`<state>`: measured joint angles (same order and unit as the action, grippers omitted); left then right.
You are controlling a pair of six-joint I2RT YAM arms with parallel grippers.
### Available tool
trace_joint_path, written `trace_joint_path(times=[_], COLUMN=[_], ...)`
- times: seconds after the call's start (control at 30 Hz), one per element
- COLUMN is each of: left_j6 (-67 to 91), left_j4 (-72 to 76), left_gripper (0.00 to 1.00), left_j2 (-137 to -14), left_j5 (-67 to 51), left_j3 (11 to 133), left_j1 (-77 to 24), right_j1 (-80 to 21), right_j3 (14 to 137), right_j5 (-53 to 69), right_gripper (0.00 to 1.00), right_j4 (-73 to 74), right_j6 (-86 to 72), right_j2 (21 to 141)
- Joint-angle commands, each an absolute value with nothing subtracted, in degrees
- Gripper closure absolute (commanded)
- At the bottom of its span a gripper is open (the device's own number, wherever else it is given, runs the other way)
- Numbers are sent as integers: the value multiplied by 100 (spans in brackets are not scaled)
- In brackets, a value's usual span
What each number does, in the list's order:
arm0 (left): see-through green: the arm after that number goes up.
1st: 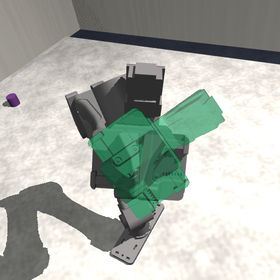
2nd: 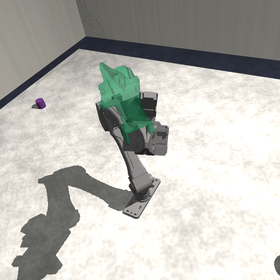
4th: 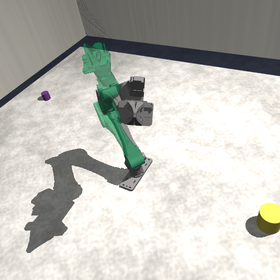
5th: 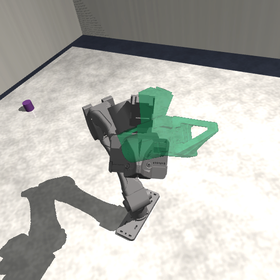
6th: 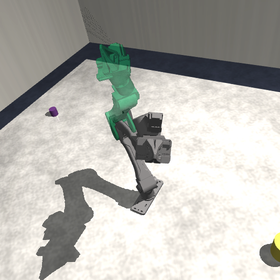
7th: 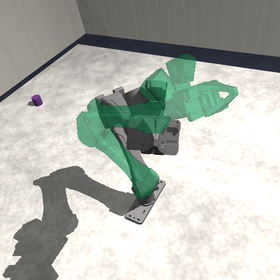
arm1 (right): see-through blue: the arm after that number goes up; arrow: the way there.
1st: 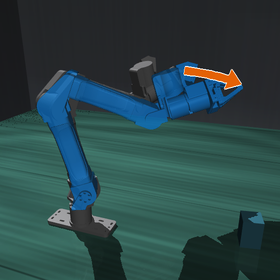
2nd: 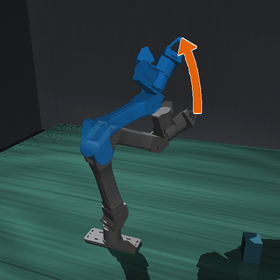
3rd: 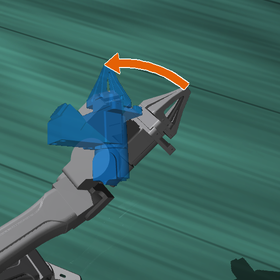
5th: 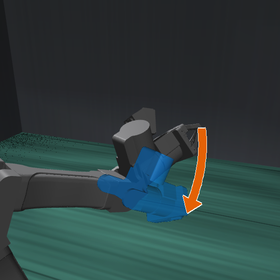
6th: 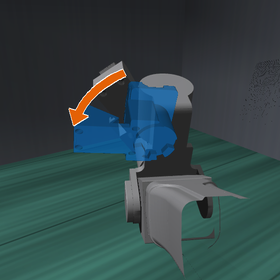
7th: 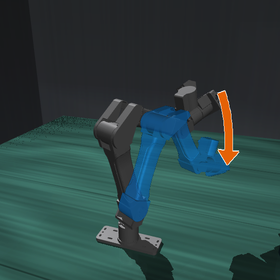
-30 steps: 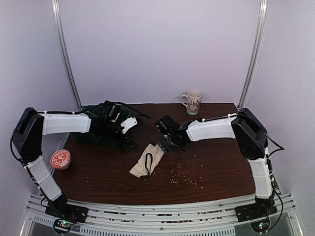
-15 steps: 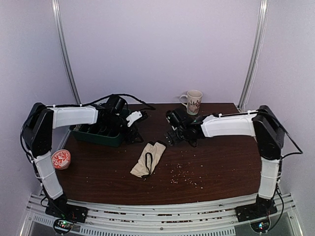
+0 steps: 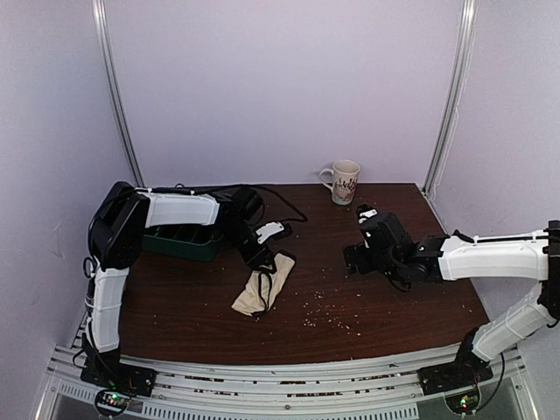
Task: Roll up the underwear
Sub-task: Adjust the underwear at the center of the board.
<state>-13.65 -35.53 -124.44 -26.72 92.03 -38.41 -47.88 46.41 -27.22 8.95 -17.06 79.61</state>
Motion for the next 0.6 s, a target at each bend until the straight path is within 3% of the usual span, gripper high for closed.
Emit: trace_joint_path(times=[0.0, 0.27, 0.57], left_j6=[-1133, -1140, -1034], left_j4=[-3612, -3608, -3593], left_gripper=[61, 74, 62], left_j2=[-12622, -12700, -12704], left_j5=[-2565, -2800, -2407], left_j3=[9718, 9746, 9611], left_j1=[-3841, -3947, -3991], right_j1=[-4822, -4830, -4852], right_j3=[4315, 4445, 4451], right_j5=[-3035, -3040, -3078], right_gripper=[0, 0, 0], right_j4=[550, 633, 593], right_j6=[-1780, -1740, -1731], right_j2=[7614, 7884, 7966])
